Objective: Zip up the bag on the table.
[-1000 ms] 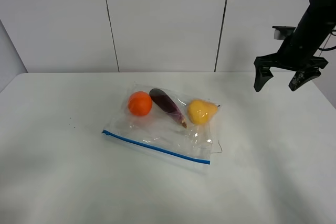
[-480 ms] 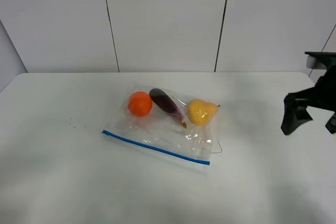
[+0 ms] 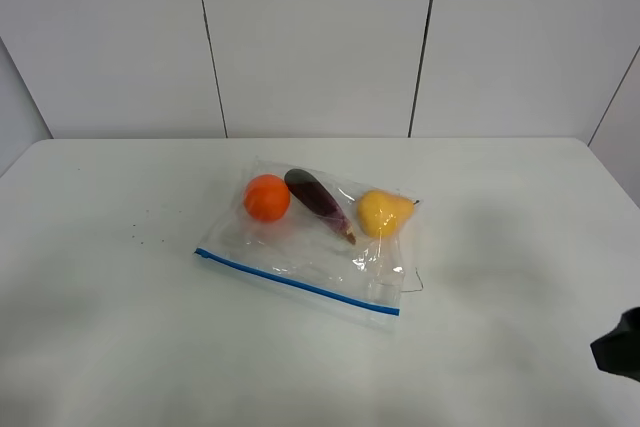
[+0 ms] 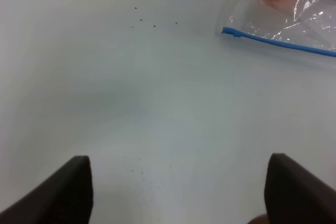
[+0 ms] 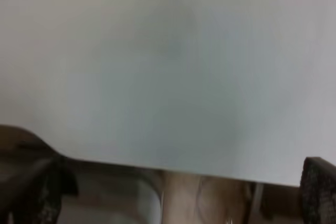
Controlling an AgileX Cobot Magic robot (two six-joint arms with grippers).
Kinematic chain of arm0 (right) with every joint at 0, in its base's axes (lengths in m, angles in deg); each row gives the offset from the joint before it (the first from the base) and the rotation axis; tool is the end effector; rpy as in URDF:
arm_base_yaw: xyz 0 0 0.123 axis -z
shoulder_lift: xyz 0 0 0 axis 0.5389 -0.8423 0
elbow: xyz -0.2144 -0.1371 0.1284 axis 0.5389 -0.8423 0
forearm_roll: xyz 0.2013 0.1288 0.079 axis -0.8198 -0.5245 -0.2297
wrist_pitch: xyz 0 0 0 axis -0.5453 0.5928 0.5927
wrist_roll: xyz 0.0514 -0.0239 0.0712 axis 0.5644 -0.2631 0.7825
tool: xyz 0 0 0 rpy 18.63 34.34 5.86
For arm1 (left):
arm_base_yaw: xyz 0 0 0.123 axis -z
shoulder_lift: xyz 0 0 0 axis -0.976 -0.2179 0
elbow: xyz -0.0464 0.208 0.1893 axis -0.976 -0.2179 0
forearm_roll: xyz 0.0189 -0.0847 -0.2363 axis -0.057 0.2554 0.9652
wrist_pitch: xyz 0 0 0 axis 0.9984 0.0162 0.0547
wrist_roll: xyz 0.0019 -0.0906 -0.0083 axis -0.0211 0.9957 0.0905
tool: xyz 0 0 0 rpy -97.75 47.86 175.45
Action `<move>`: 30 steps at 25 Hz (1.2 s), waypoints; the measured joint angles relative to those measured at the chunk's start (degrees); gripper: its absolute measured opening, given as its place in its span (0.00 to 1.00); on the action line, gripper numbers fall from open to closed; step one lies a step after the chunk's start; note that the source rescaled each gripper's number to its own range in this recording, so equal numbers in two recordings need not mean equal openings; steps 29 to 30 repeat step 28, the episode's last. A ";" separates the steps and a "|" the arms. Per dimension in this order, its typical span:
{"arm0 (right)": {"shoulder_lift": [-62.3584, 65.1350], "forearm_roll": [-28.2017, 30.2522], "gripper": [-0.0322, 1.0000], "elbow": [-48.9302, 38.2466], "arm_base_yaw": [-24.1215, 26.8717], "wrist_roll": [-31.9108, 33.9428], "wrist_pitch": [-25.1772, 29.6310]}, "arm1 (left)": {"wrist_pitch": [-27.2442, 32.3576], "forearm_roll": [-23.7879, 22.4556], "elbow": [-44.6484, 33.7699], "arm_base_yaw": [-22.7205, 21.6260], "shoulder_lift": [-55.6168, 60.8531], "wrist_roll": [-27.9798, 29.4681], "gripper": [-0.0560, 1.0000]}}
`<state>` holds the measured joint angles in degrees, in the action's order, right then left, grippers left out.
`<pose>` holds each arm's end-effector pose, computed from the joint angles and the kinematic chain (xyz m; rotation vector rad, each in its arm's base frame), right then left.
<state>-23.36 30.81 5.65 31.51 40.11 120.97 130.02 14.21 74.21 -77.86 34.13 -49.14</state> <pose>0.1062 0.0114 0.2619 -0.1443 2.7061 0.1254 -0.0043 -0.0030 0.2762 0.0665 2.0327 0.0052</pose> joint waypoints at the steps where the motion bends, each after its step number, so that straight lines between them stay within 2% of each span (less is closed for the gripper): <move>1: 3.02 0.00 1.00 -1.57 0.00 0.00 -0.35 | 0.00 0.00 0.00 0.00 0.00 0.00 1.00; 4: 13.04 0.00 1.00 -4.28 0.00 0.00 -1.19 | 0.00 0.00 0.00 0.00 0.00 0.00 1.00; 14: 41.01 0.00 1.00 -4.64 0.00 0.07 -2.22 | 0.00 0.00 0.00 0.00 0.00 0.00 1.00; 30: 42.52 0.46 1.00 -4.82 0.00 0.87 -2.22 | 0.00 0.00 0.00 0.00 0.04 0.00 1.00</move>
